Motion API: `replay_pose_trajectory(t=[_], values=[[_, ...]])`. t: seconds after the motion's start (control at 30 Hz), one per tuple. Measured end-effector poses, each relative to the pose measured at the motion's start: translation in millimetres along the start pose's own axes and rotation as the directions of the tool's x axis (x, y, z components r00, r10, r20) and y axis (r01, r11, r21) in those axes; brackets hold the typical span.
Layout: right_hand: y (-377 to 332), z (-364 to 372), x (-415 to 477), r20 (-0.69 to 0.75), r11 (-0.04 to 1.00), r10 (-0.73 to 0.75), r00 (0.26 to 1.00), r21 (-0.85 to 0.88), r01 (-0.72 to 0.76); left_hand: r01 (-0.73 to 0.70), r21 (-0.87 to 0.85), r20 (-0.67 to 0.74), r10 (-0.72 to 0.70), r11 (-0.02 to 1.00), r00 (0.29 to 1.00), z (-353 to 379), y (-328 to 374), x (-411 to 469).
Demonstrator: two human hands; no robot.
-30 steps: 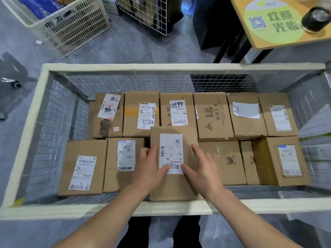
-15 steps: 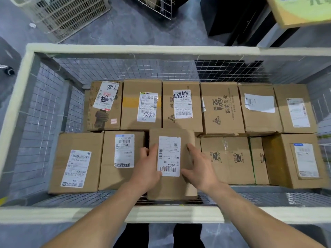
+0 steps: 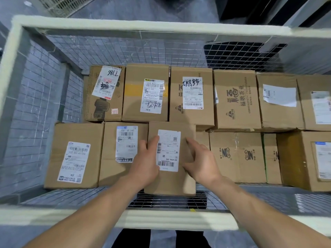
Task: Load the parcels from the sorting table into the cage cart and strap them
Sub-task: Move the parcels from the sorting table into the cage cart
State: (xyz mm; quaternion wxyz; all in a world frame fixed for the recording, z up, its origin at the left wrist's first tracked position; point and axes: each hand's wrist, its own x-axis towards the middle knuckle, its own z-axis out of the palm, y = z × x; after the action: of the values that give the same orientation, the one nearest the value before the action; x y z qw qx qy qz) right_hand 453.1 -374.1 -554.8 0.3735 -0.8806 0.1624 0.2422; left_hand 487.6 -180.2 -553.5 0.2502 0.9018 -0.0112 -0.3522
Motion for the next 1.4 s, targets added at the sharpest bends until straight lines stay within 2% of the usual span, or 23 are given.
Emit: replay_pose_trajectory(t=[0.37, 0.53, 0.63, 0.77, 0.87, 1.1, 1.2, 1.4], values=[[1, 1, 7, 0.017, 0.999, 0.028, 0.999, -0.032, -0.027, 0.013, -0.053, 0.021, -0.012, 0.999, 1.0, -4, 1, 2], [0, -14, 1, -0.023, 0.992, 0.121, 0.992, -0.025, -0.121, -0.013, -0.107, 0.023, 0.016, 0.994, 1.0, -10, 19, -7], [-1, -30, -2, -0.082, 0.985, 0.163, 0.983, -0.037, -0.166, 0.035, -0.139, 0.017, -0.033, 0.99, 0.999, -7, 34, -7], [4, -47, -4, -0.12, 0.98, 0.198, 0.973, -0.003, -0.2, 0.133, -0.321, 0.037, -0.128, 0.938, 0.991, -5, 46, -1], [3, -54, -8, -0.152, 0.976, 0.219, 0.964, 0.018, -0.219, 0.164, -0.32, 0.071, -0.149, 0.933, 0.986, -6, 52, 2], [-16, -75, -24, -0.23, 0.985, 0.164, 0.959, 0.09, -0.147, 0.16, -0.308, 0.031, -0.158, 0.938, 0.987, -22, 68, -10], [-30, -88, -31, -0.201, 0.981, 0.189, 0.961, 0.069, -0.179, 0.166, -0.31, 0.02, -0.168, 0.936, 0.986, -33, 75, -16], [-44, -105, -42, -0.172, 0.988, 0.152, 0.973, 0.063, -0.143, 0.191, -0.321, 0.005, -0.2, 0.928, 0.98, -47, 88, -28]])
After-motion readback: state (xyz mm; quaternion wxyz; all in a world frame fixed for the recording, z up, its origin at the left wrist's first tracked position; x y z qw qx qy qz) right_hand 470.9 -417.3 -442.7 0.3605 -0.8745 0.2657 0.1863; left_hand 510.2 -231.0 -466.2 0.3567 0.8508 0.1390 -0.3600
